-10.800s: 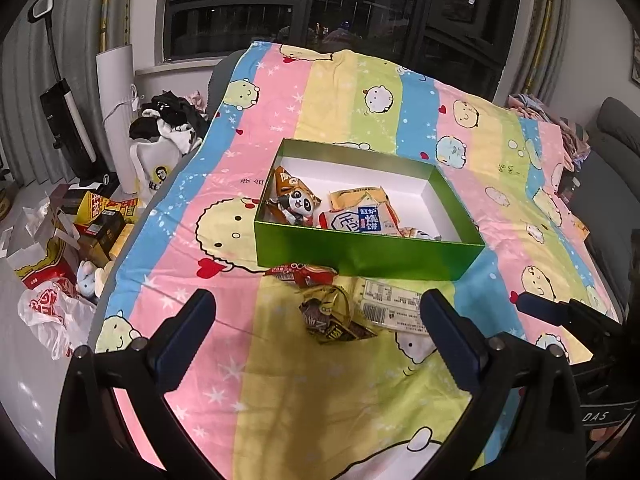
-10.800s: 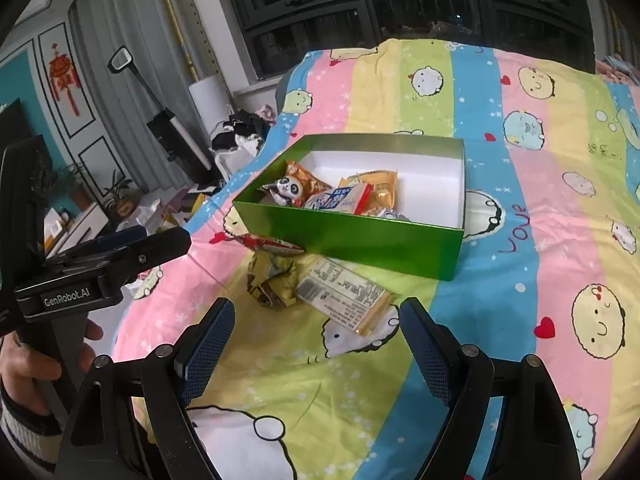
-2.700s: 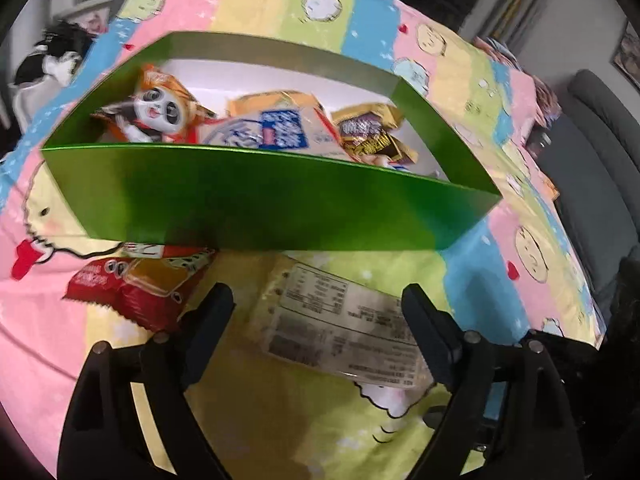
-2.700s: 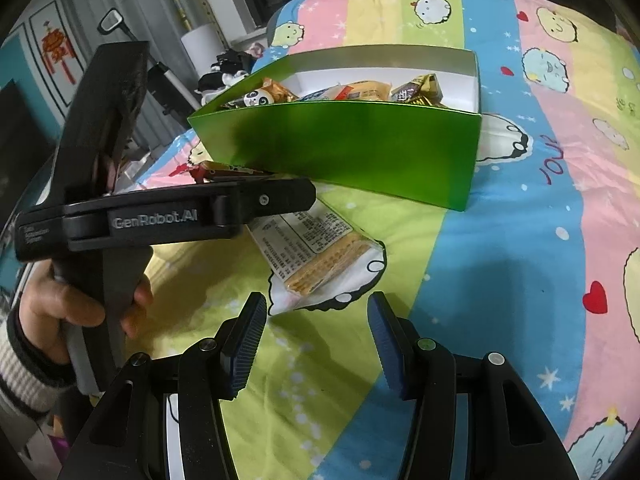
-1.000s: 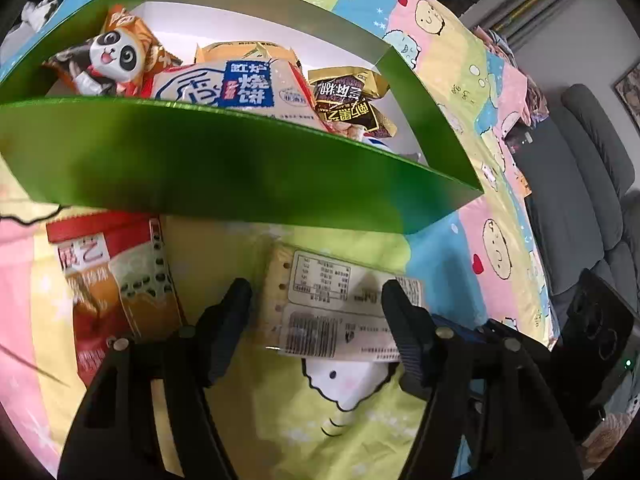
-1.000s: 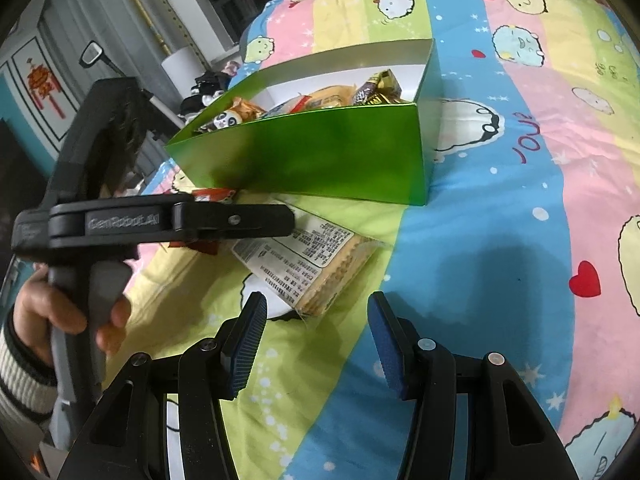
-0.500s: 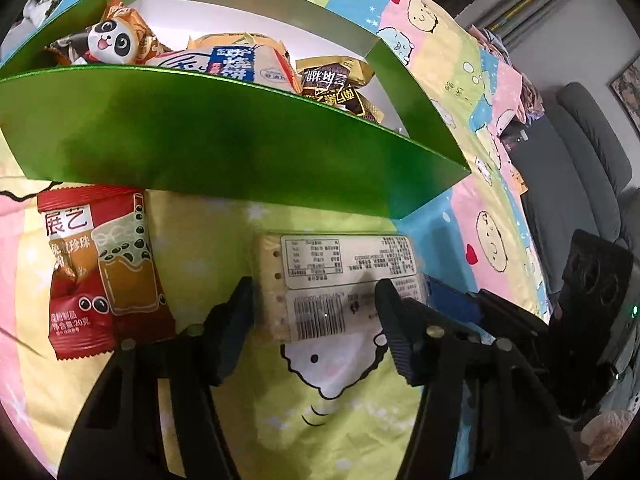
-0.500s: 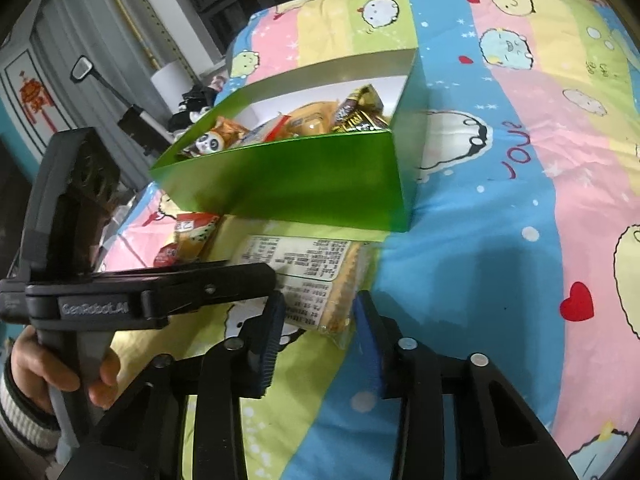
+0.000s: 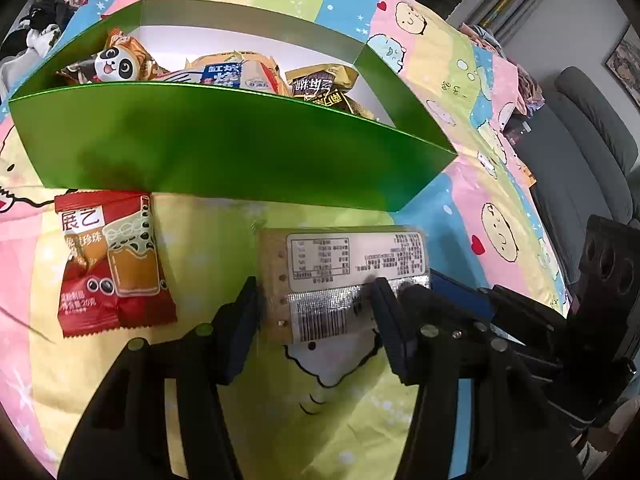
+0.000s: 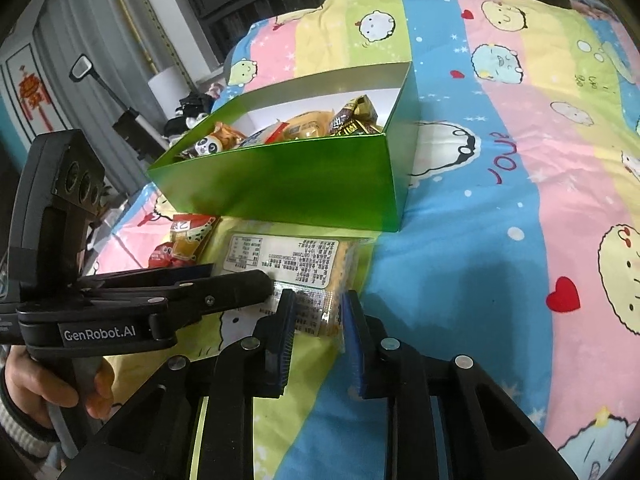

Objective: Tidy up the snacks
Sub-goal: 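Lower the open right tool around the white biscuit packet, then close the right tool on the biscuit packet and lift it, then carry the biscuit packet over the green box and lower it inside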

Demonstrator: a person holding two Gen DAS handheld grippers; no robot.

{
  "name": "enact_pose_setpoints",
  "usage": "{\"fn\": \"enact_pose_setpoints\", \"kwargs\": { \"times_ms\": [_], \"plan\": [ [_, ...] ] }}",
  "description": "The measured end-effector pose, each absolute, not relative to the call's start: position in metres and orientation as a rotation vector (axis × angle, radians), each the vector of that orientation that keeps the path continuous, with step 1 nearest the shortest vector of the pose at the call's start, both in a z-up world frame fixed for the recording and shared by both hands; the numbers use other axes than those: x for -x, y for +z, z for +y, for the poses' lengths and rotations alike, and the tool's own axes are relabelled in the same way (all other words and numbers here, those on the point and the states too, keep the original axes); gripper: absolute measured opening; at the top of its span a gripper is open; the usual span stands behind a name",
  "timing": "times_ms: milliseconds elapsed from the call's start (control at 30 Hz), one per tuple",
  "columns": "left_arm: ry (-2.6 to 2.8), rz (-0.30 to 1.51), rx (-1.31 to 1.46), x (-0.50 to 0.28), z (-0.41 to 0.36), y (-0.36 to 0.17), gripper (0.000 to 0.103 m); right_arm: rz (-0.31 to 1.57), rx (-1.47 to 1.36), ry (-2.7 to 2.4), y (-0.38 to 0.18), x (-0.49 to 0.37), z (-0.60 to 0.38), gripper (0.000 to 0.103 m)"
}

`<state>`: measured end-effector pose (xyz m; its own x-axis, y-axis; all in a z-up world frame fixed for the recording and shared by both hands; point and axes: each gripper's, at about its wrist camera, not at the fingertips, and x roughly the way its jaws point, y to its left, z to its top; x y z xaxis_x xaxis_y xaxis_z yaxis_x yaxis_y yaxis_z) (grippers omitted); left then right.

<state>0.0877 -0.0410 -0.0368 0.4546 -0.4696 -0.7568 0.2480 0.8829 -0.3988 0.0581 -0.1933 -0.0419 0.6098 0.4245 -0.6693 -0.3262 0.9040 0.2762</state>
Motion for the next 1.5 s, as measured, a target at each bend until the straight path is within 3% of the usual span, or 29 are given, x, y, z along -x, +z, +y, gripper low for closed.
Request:
{"fn": "enact_pose_setpoints", "kwargs": {
  "times_ms": [767,1500],
  "plan": [
    [-0.452,0.821,0.212,-0.064,-0.036,0.031,0.055,0.627,-0.094,0.43,0.022,-0.029,-0.19,0.026],
    [-0.426,0.717,0.198,-0.109,-0.014,0.076,0.055,0.515,-0.055,0.457,0.066,-0.072,-0.171,0.026]
  ]
}}
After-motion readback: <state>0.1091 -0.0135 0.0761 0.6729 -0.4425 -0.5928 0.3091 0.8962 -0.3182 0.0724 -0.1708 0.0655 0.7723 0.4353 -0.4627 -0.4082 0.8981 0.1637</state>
